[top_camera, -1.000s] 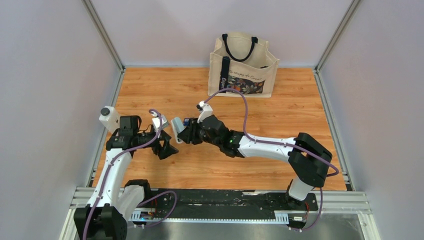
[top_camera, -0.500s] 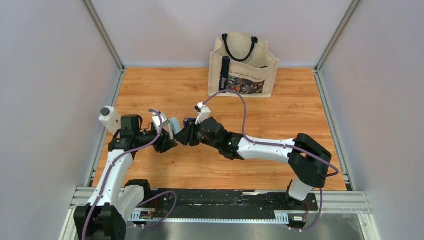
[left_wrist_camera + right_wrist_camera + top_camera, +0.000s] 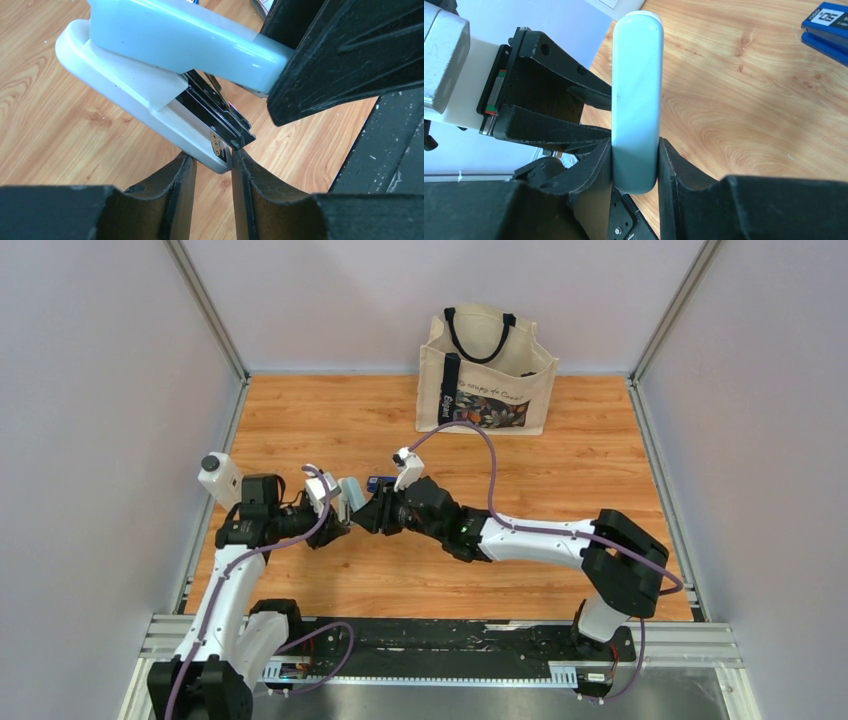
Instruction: Unload the staples from the stapler
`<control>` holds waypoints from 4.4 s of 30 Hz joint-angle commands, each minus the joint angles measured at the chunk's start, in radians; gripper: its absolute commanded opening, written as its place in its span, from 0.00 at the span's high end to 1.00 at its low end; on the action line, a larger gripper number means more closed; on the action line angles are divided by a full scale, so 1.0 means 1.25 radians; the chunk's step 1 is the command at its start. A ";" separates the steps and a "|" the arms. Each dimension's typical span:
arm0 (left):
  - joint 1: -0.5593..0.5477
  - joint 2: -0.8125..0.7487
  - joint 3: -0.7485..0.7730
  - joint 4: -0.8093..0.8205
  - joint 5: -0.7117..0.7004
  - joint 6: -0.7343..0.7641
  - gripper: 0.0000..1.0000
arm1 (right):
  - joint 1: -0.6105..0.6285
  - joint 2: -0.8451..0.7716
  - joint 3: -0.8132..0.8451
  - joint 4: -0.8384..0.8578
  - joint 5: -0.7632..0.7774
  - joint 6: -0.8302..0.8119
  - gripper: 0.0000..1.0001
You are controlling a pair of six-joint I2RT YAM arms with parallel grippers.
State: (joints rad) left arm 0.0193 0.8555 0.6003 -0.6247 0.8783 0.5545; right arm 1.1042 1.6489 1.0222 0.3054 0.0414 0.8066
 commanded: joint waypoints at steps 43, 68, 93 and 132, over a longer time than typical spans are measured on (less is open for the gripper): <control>-0.220 -0.051 -0.072 0.111 -0.405 0.217 0.99 | 0.011 -0.072 -0.243 0.119 -0.118 -0.110 1.00; -0.160 -0.071 0.303 -0.141 -0.375 -0.259 0.25 | 0.022 0.116 0.139 -0.315 0.032 -0.287 1.00; -0.126 -0.116 0.365 -0.186 -0.450 -0.350 0.21 | 0.052 0.539 0.683 -0.664 0.064 -0.338 0.86; -0.024 -0.056 0.286 -0.174 -0.409 -0.306 0.16 | -0.183 0.292 0.508 -0.659 0.036 -0.643 0.18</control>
State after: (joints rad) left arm -0.0170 0.7918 0.9665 -0.8318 0.3103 0.1200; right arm 0.8639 1.9747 1.5963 -0.5022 0.1238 0.0971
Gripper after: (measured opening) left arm 0.835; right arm 0.811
